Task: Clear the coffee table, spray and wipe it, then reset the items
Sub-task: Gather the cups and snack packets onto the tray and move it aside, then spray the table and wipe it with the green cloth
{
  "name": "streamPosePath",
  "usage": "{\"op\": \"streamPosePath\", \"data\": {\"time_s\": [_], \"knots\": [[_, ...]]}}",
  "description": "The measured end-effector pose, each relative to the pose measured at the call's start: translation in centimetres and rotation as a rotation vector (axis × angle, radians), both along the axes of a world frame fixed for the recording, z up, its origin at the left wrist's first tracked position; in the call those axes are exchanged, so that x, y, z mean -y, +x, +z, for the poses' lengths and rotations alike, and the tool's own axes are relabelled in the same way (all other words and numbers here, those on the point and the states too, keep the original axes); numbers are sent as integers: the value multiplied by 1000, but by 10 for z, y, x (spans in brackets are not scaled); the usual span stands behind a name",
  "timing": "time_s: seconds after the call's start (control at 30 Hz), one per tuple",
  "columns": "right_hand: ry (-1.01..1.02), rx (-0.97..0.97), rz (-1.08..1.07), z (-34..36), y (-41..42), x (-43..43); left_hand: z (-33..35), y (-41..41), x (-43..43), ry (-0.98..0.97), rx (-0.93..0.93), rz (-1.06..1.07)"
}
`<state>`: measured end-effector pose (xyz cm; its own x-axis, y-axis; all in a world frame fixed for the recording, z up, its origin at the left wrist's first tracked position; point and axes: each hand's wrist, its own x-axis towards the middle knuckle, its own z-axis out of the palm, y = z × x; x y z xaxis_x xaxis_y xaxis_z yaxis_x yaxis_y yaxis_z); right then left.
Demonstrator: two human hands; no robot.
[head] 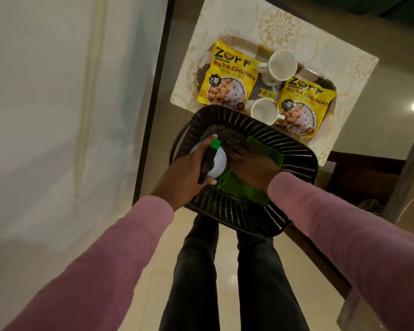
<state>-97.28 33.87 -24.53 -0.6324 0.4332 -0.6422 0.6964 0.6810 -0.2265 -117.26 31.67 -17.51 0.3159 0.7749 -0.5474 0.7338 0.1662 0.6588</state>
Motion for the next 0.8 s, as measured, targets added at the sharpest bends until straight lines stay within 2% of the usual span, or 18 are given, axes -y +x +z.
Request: {"op": "streamPosePath", "data": {"time_s": [0.1, 0.17, 0.3, 0.37, 0.43, 0.57, 0.7, 0.8], "knots": [[181, 25, 199, -1, 2, -4, -3, 1, -1, 98, -10, 12], [247, 61, 226, -2, 3, -5, -3, 1, -4, 102, 0, 7], [78, 275, 170, 4, -9, -4, -7, 0, -5, 115, 35, -1], [6, 318, 83, 18, -11, -3, -9, 0, -4, 112, 45, 16], [-59, 288, -124, 33, -10, -5, -8, 4, -4, 79, 80, 53], [-177, 163, -789, 62, 8, -2, 2, 20, -1, 147, 150, 117], [-407, -182, -1399, 92, 41, 9, 17, 32, 2, 154, 211, 185], [-481, -497, -1695, 125, 58, 28, 39, 47, 4, 211, 255, 266]]}}
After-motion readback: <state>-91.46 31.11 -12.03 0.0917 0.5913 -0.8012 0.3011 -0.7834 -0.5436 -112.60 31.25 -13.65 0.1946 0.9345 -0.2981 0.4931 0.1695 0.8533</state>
